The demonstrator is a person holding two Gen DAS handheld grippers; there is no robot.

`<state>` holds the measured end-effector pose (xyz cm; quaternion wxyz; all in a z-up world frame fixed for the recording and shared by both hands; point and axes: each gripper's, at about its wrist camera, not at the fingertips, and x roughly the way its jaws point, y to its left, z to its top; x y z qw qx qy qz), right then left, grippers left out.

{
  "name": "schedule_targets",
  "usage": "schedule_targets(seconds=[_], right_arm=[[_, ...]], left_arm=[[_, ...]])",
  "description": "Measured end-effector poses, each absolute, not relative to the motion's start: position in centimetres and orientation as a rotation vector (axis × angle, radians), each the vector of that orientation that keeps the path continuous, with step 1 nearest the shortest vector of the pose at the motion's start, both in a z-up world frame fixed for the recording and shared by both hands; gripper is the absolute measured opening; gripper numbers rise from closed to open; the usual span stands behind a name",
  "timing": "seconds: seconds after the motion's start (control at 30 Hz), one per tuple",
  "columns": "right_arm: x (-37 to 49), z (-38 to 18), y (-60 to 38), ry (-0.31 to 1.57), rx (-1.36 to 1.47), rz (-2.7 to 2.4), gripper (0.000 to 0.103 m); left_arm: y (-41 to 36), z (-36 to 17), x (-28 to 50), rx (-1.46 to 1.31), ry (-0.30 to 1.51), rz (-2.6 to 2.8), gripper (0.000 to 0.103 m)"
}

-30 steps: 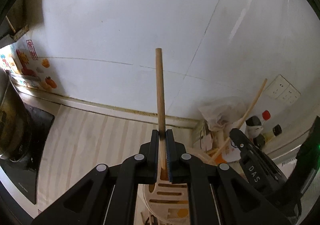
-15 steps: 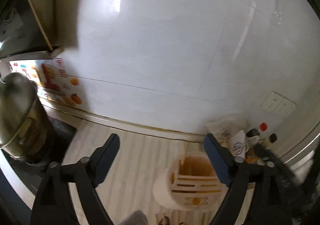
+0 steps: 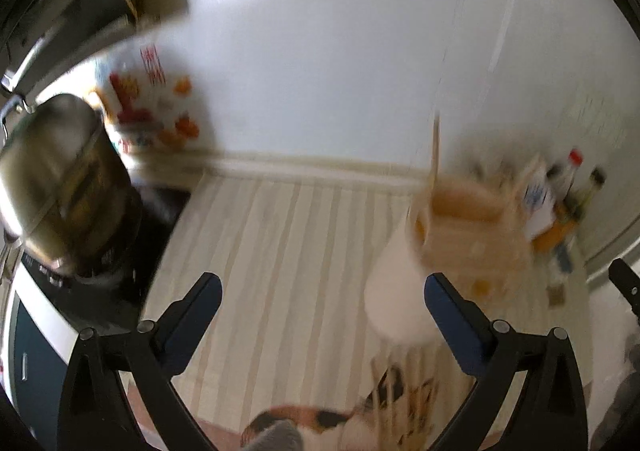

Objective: Organize utensils
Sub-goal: 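Drop both chopsticks into the holder by opening both tools, then grasp a chopstick with the left tool while the right tool grasps another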

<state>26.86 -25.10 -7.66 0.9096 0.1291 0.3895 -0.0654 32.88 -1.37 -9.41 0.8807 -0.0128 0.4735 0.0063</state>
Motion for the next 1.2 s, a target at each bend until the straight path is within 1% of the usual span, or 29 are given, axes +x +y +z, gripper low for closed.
schedule_targets(seconds=[0.07,0.13,0.17,0.2,0.23,0.27,0.3,0.37,0.43,0.47,0.53,0.57,0.63,0.67,0.83,0.97,1.03,1.1,1.13,1.17,1.2], right_arm=[[26.1,-9.9,-25.6,0.867,0.259,-0.143,0.102],[25.2,-13.2,-26.3,0.958,0.281,-0.141,0.099],[24.8,-14.8,-26.6,1.008,0.295,-0.131,0.086],[24.7,-16.5,-26.8,1.057,0.304,-0.123,0.066],[24.4,-18.0,-27.0,1.103,0.309,-0.122,0.057],[24.0,-20.1,-27.3,1.156,0.322,-0.115,0.044],[23.7,-21.4,-27.4,1.182,0.331,-0.113,0.037],[22.9,-24.1,-27.8,1.247,0.335,-0.122,0.036],[22.2,-26.1,-28.2,1.29,0.344,-0.128,0.036],[21.9,-27.0,-28.3,1.311,0.344,-0.132,0.035],[21.6,-28.3,-28.3,1.338,0.342,-0.141,0.036],[21.5,-28.8,-28.4,1.349,0.34,-0.142,0.036],[21.2,-29.6,-28.4,1.371,0.339,-0.152,0.036],[21.1,-30.1,-28.5,1.387,0.344,-0.153,0.036],[20.7,-32.4,-28.4,1.452,0.38,-0.155,0.036],[20.8,-33.0,-27.3,1.449,0.306,-0.135,0.036],[20.9,-33.0,-26.5,1.449,0.238,-0.149,0.032],[20.9,-33.0,-26.2,1.454,0.179,-0.175,0.017],[20.7,-33.0,-26.1,1.456,0.173,-0.179,0.013],[20.6,-33.0,-25.8,1.464,0.169,-0.179,0.008],[20.4,-33.1,-25.8,1.473,0.17,-0.173,0.007]], left_arm=[[-1.7,-12.3,31.9,-0.023,1.049,0.012,0.103],[-2.4,-15.4,31.0,-0.007,1.118,-0.002,0.103],[-2.9,-17.2,30.6,0.008,1.158,-0.007,0.102],[-3.3,-18.8,30.3,0.012,1.198,-0.018,0.102],[-3.7,-20.5,29.9,0.006,1.243,-0.038,0.097],[-4.1,-22.1,29.6,-0.004,1.293,-0.06,0.081],[-4.7,-24.0,29.3,-0.013,1.347,-0.083,0.073],[-5.5,-26.5,29.0,-0.027,1.422,-0.113,0.059],[-6.8,-28.8,28.4,-0.022,1.479,-0.15,0.055],[-7.5,-30.0,28.0,-0.008,1.51,-0.166,0.045],[-8.5,-31.3,27.6,0.016,1.543,-0.18,0.036],[-8.9,-31.8,27.5,0.027,1.55,-0.18,0.028],[-9.3,-32.1,27.3,0.048,1.539,-0.177,0.02],[-9.7,-32.1,27.3,0.073,1.528,-0.184,0.008],[-9.8,-32.1,27.0,0.114,1.511,-0.174,0.005],[-8.5,-32.1,27.2,0.096,1.51,-0.147,0.004],[-7.9,-32.1,27.2,0.089,1.51,-0.137,0.004],[-7.6,-32.1,27.3,0.085,1.512,-0.133,0.004],[-7.2,-32.0,27.4,0.082,1.515,-0.13,0.004],[-7.1,-32.0,27.3,0.078,1.515,-0.13,0.005],[-7.0,-32.1,27.4,0.074,1.516,-0.129,0.005]])
